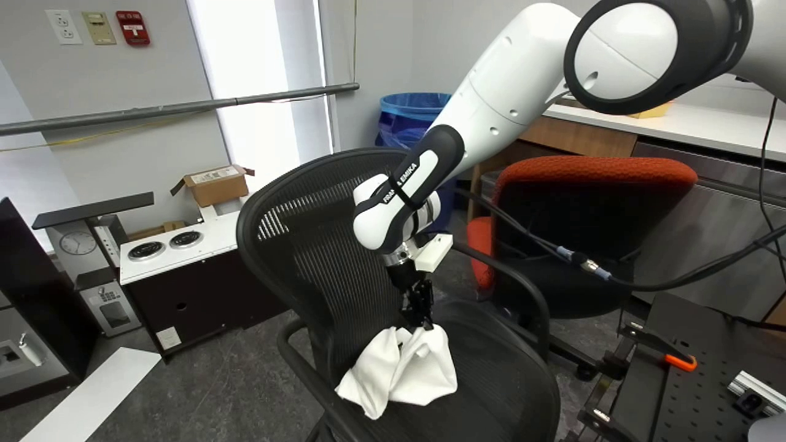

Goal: Move the towel from the backrest to the seat of the chair

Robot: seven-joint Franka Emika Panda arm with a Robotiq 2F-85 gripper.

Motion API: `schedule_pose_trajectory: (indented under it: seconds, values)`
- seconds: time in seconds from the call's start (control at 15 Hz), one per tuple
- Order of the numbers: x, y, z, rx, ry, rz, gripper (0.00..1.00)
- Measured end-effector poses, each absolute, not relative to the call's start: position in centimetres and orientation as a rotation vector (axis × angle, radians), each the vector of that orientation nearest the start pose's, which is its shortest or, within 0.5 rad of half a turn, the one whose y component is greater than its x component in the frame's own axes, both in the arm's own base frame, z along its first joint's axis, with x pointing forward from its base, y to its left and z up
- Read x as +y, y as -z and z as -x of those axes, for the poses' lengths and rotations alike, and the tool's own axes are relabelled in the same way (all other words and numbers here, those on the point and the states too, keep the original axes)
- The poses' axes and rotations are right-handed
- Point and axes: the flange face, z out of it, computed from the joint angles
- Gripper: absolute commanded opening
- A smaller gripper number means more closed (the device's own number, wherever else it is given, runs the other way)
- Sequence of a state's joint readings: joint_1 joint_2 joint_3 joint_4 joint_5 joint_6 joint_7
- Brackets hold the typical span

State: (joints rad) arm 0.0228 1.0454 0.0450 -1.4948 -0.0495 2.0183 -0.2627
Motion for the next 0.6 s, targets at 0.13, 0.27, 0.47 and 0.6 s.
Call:
schedule_pose_trajectory:
  seconds: [0.13,0.27,0.47,0.6]
  values:
    - [3.91,-1.57,-62.45,-0.511,-0.793,2.941,0.1]
    - [3.99,-1.77,-62.65,-0.51,-0.791,2.943,0.1]
    - [4.0,-1.8,-62.71,-0.51,-0.789,2.944,0.1]
    - [4.0,-1.77,-62.7,-0.509,-0.79,2.944,0.1]
